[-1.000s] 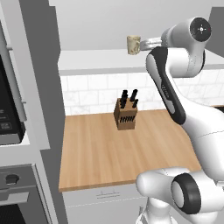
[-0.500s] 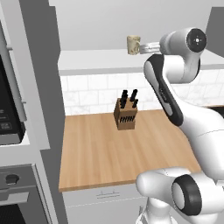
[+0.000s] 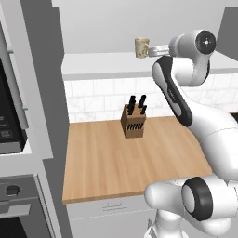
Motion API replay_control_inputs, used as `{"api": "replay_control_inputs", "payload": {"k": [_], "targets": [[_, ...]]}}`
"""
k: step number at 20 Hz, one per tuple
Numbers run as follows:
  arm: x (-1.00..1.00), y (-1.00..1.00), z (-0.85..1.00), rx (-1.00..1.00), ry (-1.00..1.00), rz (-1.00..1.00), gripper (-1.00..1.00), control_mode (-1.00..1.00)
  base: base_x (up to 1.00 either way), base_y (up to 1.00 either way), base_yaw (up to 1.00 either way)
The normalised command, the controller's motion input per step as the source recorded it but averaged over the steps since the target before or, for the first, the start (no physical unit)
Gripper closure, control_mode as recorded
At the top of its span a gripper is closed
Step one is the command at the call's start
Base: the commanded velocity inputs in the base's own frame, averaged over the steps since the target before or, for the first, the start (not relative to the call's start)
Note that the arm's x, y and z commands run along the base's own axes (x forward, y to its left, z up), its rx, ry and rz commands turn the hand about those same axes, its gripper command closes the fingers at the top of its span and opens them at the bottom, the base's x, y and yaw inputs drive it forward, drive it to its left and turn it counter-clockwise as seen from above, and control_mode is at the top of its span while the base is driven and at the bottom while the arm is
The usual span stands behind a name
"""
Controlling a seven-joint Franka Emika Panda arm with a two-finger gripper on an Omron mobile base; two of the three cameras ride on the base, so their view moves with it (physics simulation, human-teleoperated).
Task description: Gather all objects into one cabinet and sort the glasses and bowls to opposite sides.
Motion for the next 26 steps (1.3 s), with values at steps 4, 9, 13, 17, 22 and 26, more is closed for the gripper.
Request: {"api": "replay_control_inputs", "payload": {"k": [4,9,13,17,22,26], "targets": [[0.04,0.0,0.0,0.0,0.06,0.0,-1.0,-1.0,0.0,0.0,0.0],[0.12,0.0,0.0,0.0,0.01,0.0,-1.0,-1.0,0.0,0.0,0.0],[0.26,0.0,0.0,0.0,0.0,0.01,-1.0,-1.0,0.0,0.0,0.0],[0.29,0.07,0.0,0.0,0.0,0.01,-1.0,-1.0,0.0,0.0,0.0],[0.28,0.04,0.0,0.0,0.0,0.01,-1.0,-1.0,0.0,0.0,0.0],[0.33,0.0,0.0,0.0,0.0,0.0,-1.0,-1.0,0.0,0.0,0.0]]}}
